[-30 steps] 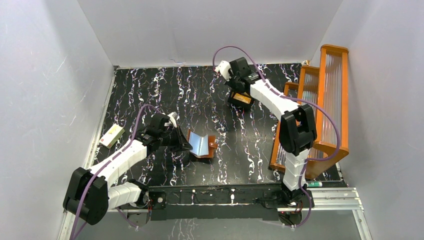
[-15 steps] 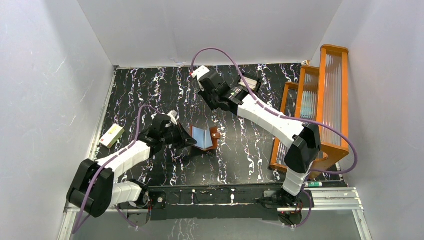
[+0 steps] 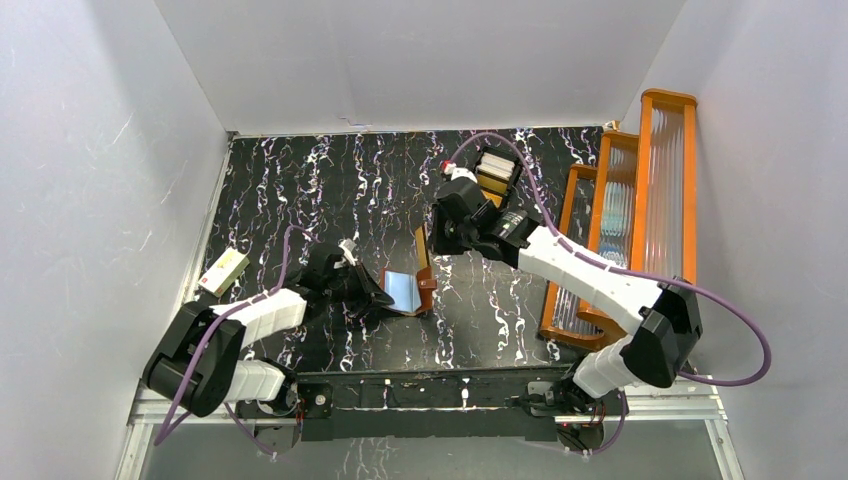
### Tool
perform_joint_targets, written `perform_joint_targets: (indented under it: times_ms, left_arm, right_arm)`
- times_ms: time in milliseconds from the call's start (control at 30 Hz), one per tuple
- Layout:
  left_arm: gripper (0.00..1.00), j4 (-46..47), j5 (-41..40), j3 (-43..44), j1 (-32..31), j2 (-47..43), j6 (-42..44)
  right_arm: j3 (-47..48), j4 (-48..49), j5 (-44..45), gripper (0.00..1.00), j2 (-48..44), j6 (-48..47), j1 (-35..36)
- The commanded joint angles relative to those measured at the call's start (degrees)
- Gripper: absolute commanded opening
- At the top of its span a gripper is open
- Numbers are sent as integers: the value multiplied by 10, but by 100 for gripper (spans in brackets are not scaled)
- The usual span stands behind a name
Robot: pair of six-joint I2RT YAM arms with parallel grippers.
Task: Put the credit cards into the card holder
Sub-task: Insert the credit card into the card holder.
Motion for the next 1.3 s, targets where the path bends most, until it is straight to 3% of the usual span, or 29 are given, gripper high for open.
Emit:
perform_joint_targets:
  times_ms: [0, 400, 733, 833, 1000, 1267]
  left_arm:
    - [13, -25, -2, -7, -3, -22, 16]
    - [10, -45, -9, -13, -12, -45, 8]
    - [5, -68, -27, 8, -32, -50, 17]
    - [1, -131, -53, 46, -36, -69, 38]
    - [0, -302, -182, 151, -90, -101, 72]
    - [0, -348, -245, 209, -139, -28, 63]
  right_arm:
    - [-40, 69, -27, 0, -19, 86, -2]
    - [-76, 106, -64, 0, 61, 106, 6]
    - [-96, 124, -69, 0, 63, 135, 17]
    - [-81, 107, -63, 0, 55, 132, 21]
    - [-92, 100, 1, 0, 12, 132, 19]
    - [-114, 147, -51, 0, -11, 159, 28]
